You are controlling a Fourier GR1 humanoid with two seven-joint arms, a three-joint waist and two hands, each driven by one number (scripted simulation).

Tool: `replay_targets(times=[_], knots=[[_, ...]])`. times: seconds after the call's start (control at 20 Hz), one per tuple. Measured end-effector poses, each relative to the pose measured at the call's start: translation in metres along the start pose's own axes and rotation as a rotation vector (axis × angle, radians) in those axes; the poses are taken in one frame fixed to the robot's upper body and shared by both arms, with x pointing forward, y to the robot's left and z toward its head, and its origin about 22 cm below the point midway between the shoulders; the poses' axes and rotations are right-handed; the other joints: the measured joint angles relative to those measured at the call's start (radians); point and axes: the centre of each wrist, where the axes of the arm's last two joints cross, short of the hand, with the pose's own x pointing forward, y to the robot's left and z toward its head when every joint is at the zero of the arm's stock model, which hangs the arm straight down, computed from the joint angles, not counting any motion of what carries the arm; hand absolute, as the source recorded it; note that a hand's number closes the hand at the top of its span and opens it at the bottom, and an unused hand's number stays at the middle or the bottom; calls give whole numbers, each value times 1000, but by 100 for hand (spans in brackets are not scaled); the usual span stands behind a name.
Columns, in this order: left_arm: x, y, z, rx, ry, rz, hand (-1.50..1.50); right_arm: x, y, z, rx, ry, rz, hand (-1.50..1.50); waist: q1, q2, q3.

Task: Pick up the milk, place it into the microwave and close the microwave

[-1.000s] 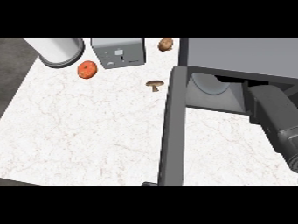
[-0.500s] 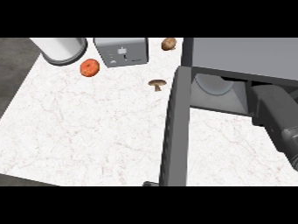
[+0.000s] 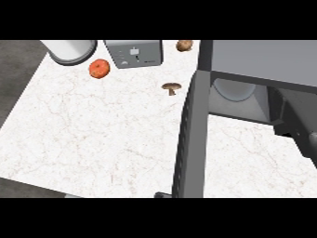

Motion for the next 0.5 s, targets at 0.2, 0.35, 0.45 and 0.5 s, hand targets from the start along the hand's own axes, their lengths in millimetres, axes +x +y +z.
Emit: replay_targets(times=[0.2,0.35,0.45,0.5], knots=[[-1,2,-2,-5,4,-5,-150,0,-3,-2,-17,5,46,-150,8,7,-3],[-2,3,-3,-7,10,-12,-150,9,-4,-9,-3,-30,-2,-150,4,6,4],[-3,3,-5,-9,15,-15,-150,11,-2,-10,35,-55,-42,-150,1,5,10],[-4,3,-6,-14,15,-16,-150,12,0,-10,60,-56,-54,-150,3,5,12]])
